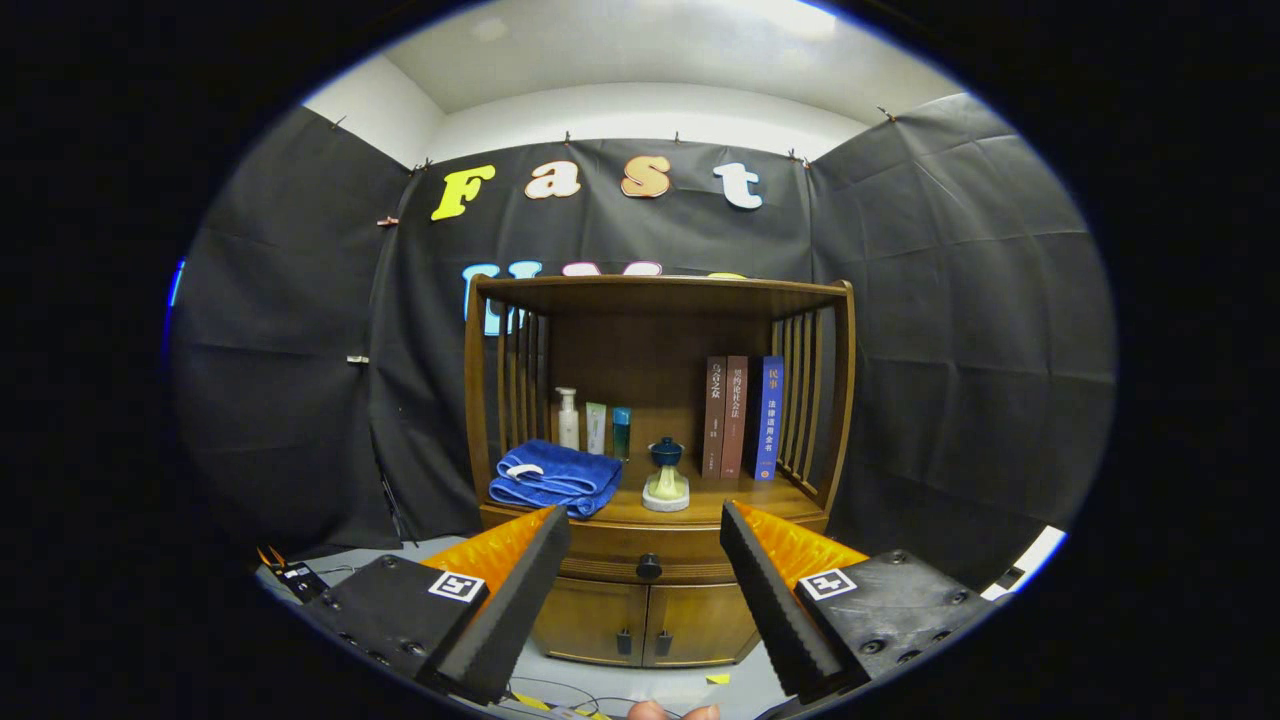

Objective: Pull open the drawer, take out the items inside it, and place them on the countertop above the cabinet.

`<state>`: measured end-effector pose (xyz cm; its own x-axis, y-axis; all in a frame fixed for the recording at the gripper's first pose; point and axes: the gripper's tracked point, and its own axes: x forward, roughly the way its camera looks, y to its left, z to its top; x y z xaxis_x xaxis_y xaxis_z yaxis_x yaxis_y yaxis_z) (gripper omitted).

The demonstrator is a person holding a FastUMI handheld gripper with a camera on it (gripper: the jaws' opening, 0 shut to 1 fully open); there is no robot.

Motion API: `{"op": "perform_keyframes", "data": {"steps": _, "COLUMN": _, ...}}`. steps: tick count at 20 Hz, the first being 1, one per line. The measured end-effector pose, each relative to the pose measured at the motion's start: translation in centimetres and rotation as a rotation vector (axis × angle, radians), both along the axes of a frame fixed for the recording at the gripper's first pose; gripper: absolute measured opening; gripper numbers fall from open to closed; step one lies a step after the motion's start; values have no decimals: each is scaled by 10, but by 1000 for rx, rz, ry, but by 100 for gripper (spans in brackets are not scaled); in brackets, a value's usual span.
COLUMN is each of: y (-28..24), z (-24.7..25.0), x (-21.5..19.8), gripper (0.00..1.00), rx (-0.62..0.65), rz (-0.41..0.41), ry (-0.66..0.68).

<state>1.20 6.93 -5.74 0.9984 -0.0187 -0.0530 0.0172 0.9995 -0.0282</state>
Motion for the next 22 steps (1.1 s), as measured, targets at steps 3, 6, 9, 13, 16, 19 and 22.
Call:
{"op": "perform_keyframes", "data": {"steps": 3, "y": 2, "z": -3, "x": 3, "gripper": 99, "rx": -3, "rz": 2, "ry": 2}}
{"op": "perform_keyframes", "data": {"steps": 6, "y": 5, "z": -3, "x": 6, "gripper": 99, "rx": 4, "rz": 6, "ry": -1}}
{"op": "perform_keyframes", "data": {"steps": 9, "y": 7, "z": -5, "x": 8, "gripper": 99, "rx": 9, "rz": 8, "ry": 1}}
{"op": "perform_keyframes", "data": {"steps": 13, "y": 9, "z": -11, "x": 11, "gripper": 99, "rx": 13, "rz": 14, "ry": 9}}
{"op": "perform_keyframes", "data": {"steps": 16, "y": 11, "z": -11, "x": 12, "gripper": 98, "rx": 14, "rz": 19, "ry": 6}}
{"op": "perform_keyframes", "data": {"steps": 19, "y": 13, "z": -13, "x": 12, "gripper": 99, "rx": 11, "rz": 22, "ry": 6}}
{"op": "perform_keyframes", "data": {"steps": 22, "y": 16, "z": -12, "x": 12, "gripper": 99, "rx": 5, "rz": 26, "ry": 2}}
